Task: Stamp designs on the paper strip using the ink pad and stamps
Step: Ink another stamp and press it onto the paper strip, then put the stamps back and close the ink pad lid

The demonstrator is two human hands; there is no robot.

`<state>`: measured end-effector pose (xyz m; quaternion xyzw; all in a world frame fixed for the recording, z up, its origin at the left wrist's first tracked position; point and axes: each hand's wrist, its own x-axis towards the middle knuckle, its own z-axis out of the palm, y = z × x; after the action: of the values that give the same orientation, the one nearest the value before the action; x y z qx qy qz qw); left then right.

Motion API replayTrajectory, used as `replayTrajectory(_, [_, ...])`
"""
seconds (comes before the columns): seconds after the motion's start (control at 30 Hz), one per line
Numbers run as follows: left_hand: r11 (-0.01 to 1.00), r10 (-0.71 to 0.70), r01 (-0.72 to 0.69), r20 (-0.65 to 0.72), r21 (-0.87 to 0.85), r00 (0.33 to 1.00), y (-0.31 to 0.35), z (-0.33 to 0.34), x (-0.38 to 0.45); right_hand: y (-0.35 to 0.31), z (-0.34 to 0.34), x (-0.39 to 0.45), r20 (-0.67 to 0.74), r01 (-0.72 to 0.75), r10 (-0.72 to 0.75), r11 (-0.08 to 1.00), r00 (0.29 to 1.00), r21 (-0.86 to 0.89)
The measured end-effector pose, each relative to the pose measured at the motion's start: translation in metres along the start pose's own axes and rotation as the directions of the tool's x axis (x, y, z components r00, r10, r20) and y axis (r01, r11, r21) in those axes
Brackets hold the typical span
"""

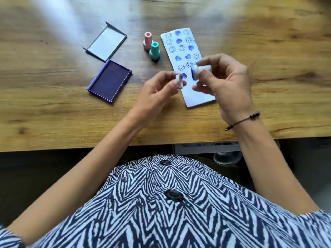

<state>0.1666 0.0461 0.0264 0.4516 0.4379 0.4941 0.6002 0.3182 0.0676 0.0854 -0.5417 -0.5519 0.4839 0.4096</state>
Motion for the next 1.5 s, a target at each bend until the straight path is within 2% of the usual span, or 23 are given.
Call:
replayTrajectory(0.07, [0.991,-0.018,0.015,-0.024,-0.135,1.000,0.003,-0.002,0.000,0.002,0.007,-0.003,0.023,-0.034,0.033,0.997,0.999,0.069])
replayTrajectory(0.17, [0.980,-0.013,0.003,-0.048,-0.198,0.999,0.006,-0.001,-0.001,0.001,0.013,-0.004,0.034,-0.018,0.016,0.998,0.999,0.065])
replayTrajectory(0.47, [0.986,0.045,-0.061,-0.104,-0.155,0.994,0.013,-0.003,-0.005,0.004,0.028,-0.004,-0.019,0.078,-0.079,0.997,0.997,-0.026])
replayTrajectory(0.7, [0.998,0.068,-0.064,-0.150,0.027,0.986,0.019,-0.010,-0.007,0.013,0.050,-0.004,-0.076,0.051,-0.048,0.998,0.996,0.033])
replayTrajectory(0.83, [0.941,0.023,0.032,-0.160,0.337,0.987,0.022,-0.027,-0.002,0.016,0.058,0.008,-0.021,0.062,-0.064,0.993,0.998,-0.103])
replayTrajectory(0.93, [0.863,0.055,0.105,-0.299,0.493,0.953,0.026,-0.036,0.005,0.016,0.067,0.033,0.050,0.181,-0.176,0.900,0.983,-0.397])
replayTrajectory(1.0, [0.866,0.078,0.121,-0.369,0.486,0.926,0.030,-0.039,0.008,0.016,0.073,0.052,0.092,0.266,-0.260,0.784,0.961,-0.561])
replayTrajectory(1.1, [0.882,0.064,0.142,-0.413,0.450,0.908,0.031,-0.045,0.011,0.020,0.080,0.070,0.163,0.328,-0.302,0.649,0.939,-0.687])
replayTrajectory(1.17, [0.895,0.059,0.142,-0.428,0.423,0.902,0.031,-0.048,0.011,0.024,0.081,0.074,0.193,0.355,-0.322,0.585,0.927,-0.729])
replayTrajectory(1.37, [0.912,0.075,0.124,-0.456,0.390,0.887,0.031,-0.057,0.015,0.018,0.078,0.077,0.268,0.383,-0.286,0.508,0.920,-0.772])
replayTrajectory(1.5, [0.908,0.115,0.126,-0.526,0.399,0.842,0.041,-0.077,0.017,-0.010,0.078,0.074,0.247,0.461,-0.442,0.485,0.862,-0.743])
